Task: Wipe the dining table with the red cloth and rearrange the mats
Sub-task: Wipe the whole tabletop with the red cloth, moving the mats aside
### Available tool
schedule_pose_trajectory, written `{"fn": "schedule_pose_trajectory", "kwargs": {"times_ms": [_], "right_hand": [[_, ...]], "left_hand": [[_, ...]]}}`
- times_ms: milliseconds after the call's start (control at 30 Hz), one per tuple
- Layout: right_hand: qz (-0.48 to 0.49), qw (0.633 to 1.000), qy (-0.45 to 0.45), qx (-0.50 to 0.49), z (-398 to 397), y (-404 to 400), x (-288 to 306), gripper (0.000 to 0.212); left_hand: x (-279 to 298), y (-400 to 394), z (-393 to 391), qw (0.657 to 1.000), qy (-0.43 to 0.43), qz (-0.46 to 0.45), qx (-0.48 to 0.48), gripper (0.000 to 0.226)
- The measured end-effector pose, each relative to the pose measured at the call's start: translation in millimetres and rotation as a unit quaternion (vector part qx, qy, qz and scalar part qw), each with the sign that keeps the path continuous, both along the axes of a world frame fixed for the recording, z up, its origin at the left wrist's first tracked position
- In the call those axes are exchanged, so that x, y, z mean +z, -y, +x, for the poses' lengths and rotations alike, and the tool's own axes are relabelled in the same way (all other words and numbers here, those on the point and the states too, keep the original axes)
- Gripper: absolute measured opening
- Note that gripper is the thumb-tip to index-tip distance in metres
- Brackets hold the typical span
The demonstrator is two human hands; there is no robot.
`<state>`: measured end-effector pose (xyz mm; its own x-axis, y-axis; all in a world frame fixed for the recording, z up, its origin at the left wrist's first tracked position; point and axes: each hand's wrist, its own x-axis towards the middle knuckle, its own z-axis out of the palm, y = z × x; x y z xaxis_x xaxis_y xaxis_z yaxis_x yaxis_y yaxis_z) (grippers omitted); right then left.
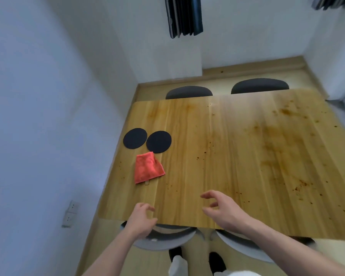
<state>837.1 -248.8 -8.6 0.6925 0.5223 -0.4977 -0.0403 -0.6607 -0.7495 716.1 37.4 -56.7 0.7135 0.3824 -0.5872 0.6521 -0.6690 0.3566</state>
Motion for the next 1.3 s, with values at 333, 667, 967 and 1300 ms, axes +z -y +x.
{"fn": "schedule_pose_trajectory", "kwargs": {"times_ms": [333,667,967,1300], "right_hand": [[-0.041,0.995,0.015,-0.087,8,-33,9,0.038],[-0.063,0.987,-0.024,-0.149,-1,-70,10,0.038],[-0.055,0.979,-0.046,-0.193,-21,-77,7,0.035],[-0.030,0.978,-0.044,-0.200,-34,-82,11,0.032]], "left_hand": [[-63,-89,96,0.996,-0.040,0.044,-0.067,0.059],[-105,-130,126,0.978,-0.154,0.058,-0.127,0.070],[-62,-157,130,0.996,0.069,0.048,-0.038,0.042],[79,-175,118,0.906,0.385,-0.061,0.168,0.017]]}}
